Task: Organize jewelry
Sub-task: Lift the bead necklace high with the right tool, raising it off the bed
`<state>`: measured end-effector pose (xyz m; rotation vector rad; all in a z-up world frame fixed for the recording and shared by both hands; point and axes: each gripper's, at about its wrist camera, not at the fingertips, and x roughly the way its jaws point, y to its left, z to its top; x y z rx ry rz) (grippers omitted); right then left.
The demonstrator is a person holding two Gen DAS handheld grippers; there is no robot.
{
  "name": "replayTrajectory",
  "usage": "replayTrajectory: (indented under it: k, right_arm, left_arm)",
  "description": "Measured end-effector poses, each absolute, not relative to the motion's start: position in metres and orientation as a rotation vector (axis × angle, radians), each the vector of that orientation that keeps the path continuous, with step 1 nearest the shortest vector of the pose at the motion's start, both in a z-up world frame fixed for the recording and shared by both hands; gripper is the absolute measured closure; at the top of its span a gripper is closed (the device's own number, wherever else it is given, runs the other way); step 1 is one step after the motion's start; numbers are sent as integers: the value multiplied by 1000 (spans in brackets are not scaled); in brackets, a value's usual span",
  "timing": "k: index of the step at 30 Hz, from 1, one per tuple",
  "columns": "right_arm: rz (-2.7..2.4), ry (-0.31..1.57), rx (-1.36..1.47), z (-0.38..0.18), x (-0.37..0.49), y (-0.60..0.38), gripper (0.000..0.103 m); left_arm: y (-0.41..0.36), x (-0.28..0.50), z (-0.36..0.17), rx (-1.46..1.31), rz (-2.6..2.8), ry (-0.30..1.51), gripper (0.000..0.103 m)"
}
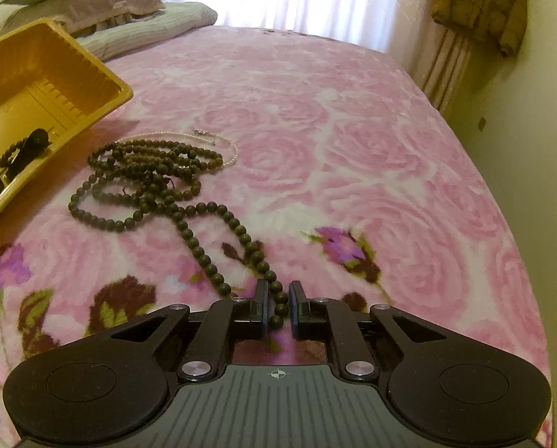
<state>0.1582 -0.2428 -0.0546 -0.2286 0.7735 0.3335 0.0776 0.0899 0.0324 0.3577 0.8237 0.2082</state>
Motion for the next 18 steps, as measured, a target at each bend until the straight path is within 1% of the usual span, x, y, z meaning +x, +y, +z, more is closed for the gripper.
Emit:
replayTrajectory:
  k: [6, 11, 18]
  right_arm:
    - [324, 759, -203, -31, 151, -251, 96]
    - [327, 658, -239, 16, 146, -257, 96]
    - [345, 466, -348, 93, 140, -255, 96]
  left_arm:
    - [90, 78, 32, 359, 207, 825, 100]
    - [90, 77, 32, 361, 207, 824, 100]
    - [89, 77, 32, 361, 205, 826, 100]
